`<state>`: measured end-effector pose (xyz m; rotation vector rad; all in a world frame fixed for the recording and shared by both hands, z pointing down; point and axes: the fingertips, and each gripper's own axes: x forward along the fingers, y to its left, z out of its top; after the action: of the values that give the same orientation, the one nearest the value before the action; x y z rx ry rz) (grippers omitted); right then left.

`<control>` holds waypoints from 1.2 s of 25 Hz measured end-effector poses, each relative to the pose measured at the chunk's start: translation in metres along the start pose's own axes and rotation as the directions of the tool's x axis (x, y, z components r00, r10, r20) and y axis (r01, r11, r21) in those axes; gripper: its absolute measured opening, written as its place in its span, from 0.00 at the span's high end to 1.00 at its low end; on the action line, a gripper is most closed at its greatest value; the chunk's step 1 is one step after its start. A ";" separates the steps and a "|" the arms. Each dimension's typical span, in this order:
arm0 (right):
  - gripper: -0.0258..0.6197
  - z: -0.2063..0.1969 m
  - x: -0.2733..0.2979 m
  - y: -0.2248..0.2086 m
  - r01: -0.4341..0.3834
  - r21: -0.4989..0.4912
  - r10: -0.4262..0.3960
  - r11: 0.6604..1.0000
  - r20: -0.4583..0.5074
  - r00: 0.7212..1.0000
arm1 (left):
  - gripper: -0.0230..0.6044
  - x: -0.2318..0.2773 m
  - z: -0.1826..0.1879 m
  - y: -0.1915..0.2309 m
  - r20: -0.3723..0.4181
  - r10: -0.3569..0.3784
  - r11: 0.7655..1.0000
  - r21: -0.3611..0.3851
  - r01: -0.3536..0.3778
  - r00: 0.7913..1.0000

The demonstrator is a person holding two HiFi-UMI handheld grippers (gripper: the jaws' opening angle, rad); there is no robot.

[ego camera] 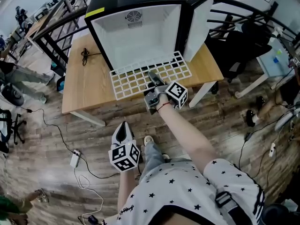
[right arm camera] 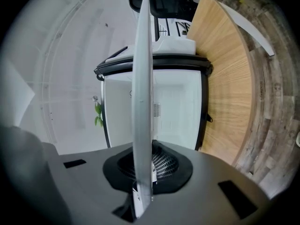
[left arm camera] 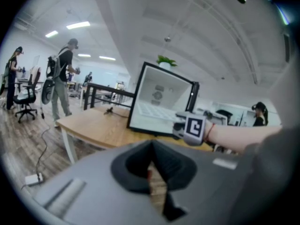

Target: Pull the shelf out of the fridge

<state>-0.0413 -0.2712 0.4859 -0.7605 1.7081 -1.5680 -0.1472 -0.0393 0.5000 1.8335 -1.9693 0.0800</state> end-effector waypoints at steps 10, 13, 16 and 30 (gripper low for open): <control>0.90 0.005 -0.058 -0.005 0.010 0.007 -0.010 1.000 0.016 1.000 | 0.95 -0.027 -0.013 -0.015 0.006 0.003 1.000 0.008 -0.003 1.000; 0.90 0.006 -0.072 -0.006 0.006 0.003 -0.006 1.000 0.020 1.000 | 0.95 -0.033 -0.018 -0.019 0.008 0.001 1.000 0.014 -0.002 1.000; 0.90 0.007 -0.087 -0.004 0.005 -0.008 -0.005 1.000 0.019 1.000 | 0.95 -0.039 -0.023 -0.024 0.009 0.000 1.000 0.013 0.000 1.000; 0.90 0.016 -0.127 0.004 -0.005 -0.026 0.006 1.000 0.036 0.999 | 0.95 -0.061 -0.029 -0.037 0.021 -0.004 1.000 0.023 0.004 1.000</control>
<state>0.0469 -0.1781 0.4944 -0.7919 1.7061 -1.5225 -0.1020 0.0226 0.4947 1.8603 -1.9874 0.0828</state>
